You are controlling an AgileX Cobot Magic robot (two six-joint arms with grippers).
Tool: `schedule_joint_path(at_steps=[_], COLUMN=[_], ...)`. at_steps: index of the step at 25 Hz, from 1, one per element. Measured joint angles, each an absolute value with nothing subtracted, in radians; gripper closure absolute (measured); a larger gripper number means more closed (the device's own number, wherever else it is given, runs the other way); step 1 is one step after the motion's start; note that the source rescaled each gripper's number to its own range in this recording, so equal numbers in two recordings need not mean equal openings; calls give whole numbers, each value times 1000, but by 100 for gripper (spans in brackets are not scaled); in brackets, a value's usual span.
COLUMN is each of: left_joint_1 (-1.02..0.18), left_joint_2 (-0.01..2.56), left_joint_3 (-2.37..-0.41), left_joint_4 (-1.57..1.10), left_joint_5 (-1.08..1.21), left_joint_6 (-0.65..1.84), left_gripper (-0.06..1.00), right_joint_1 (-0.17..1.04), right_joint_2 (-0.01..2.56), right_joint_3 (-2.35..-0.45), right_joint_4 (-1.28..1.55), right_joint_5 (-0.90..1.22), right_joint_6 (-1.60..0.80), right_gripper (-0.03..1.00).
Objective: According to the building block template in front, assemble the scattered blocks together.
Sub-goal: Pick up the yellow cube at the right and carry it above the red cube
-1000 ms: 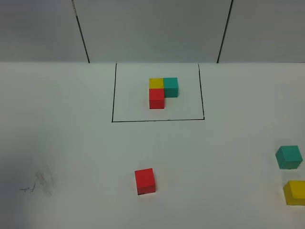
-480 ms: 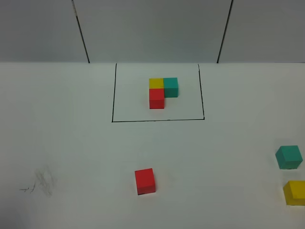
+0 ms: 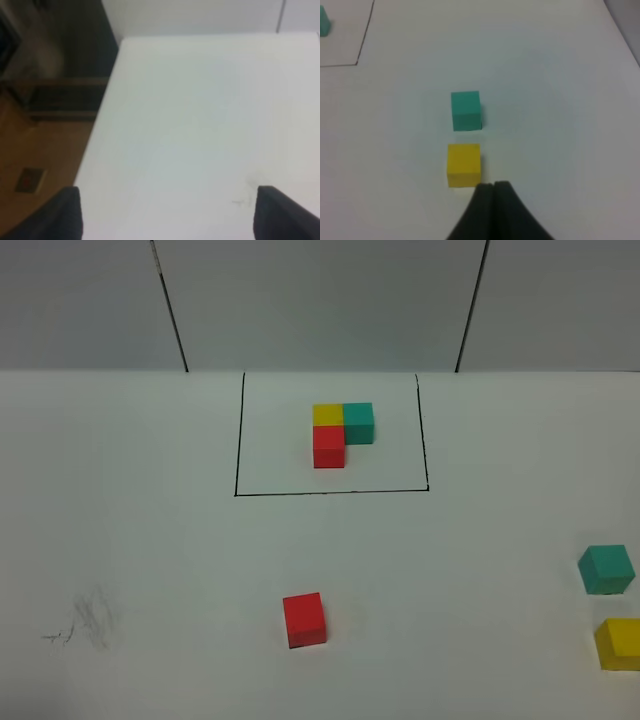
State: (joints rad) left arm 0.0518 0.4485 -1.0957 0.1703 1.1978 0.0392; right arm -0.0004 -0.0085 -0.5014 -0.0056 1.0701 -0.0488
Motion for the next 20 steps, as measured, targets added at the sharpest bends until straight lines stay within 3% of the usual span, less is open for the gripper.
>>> schedule_joint_path(at_steps=[20], left_joint_1=[52], left_joint_2=[119], left_joint_3=[-710], left_joint_4=[9], left_joint_5=[1138], left_joint_6=[-38], left_gripper=[-6], right_joint_1=[0], right_joint_2=[-9], right_joint_3=[-501], right_joint_4=[-6], right_joint_5=[1070], right_joint_6=[-49], right_gripper=[97])
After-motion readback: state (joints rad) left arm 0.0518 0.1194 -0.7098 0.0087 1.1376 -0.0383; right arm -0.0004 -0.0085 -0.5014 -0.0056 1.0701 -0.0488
